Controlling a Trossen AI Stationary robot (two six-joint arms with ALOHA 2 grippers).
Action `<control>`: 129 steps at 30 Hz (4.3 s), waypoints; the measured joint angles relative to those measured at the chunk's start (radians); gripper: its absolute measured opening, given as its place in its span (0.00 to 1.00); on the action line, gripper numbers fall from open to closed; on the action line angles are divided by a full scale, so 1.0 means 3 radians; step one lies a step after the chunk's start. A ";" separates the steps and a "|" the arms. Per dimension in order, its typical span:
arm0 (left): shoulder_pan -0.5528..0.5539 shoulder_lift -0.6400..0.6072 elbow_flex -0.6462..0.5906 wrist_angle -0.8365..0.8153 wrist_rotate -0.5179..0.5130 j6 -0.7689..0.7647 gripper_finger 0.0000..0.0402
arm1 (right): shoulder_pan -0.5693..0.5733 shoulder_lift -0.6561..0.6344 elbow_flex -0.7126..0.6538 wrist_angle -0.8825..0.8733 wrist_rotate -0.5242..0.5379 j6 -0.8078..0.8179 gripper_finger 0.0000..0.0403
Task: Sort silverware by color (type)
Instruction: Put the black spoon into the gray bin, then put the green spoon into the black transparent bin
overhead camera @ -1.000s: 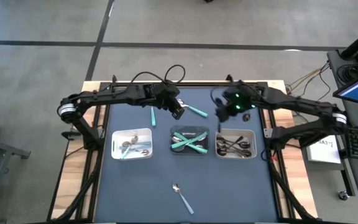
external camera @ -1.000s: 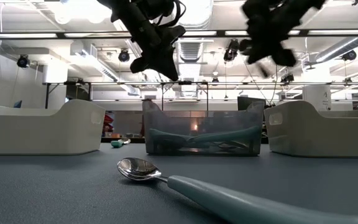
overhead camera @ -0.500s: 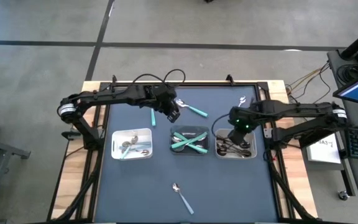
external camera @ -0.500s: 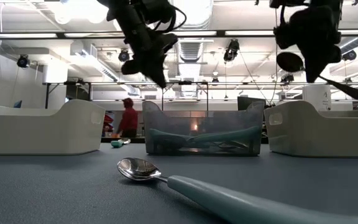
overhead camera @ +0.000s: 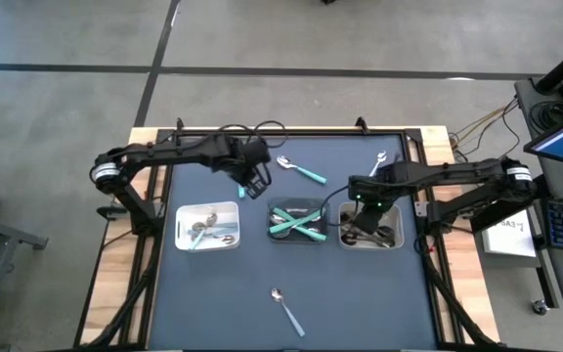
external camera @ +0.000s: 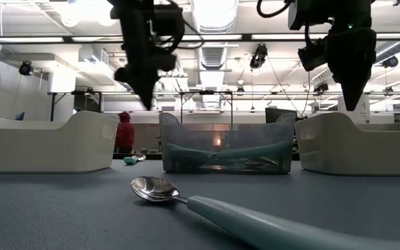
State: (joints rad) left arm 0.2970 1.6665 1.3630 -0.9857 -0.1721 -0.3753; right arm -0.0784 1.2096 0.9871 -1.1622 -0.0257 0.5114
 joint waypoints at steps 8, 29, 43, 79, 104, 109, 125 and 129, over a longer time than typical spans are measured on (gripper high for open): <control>0.0064 0.0008 -0.0568 0.0072 -0.0296 -0.0378 0.00 | -0.0001 0.0009 0.0000 0.0001 0.0004 0.0008 0.27; 0.0225 0.0018 -0.1146 0.1356 -0.0133 -0.1400 0.00 | -0.0001 0.0009 0.0005 0.0105 0.0006 0.0032 0.29; 0.0210 0.0014 -0.0878 0.1431 -0.0130 -0.1232 0.00 | -0.0001 0.0009 0.0010 0.0178 0.0005 0.0030 0.30; 0.0343 0.0013 -0.1265 0.1168 -0.0674 -0.1206 0.27 | -0.0003 0.0009 0.0010 0.0354 0.0004 0.0028 0.27; 0.0349 0.0630 -0.1131 0.1342 -0.0230 -0.1687 0.30 | -0.0002 0.0009 0.0010 0.0485 0.0005 0.0028 0.24; 0.0314 0.0594 -0.1141 0.1359 -0.0227 -0.1608 0.24 | -0.0002 0.0009 0.0010 0.0513 0.0004 0.0028 0.24; 0.0293 0.0073 -0.1159 0.1403 -0.0192 -0.0801 0.09 | -0.0002 0.0009 0.0010 0.0530 0.0005 0.0029 0.22; 0.0245 -0.0190 -0.1159 0.1560 -0.0003 -0.0538 0.09 | -0.0002 0.0009 0.0010 0.0547 0.0005 0.0028 0.22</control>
State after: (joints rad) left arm 0.3706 1.6094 1.0153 -0.5177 -0.1730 -0.5366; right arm -0.0791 1.2121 0.9901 -0.9981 -0.0243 0.5198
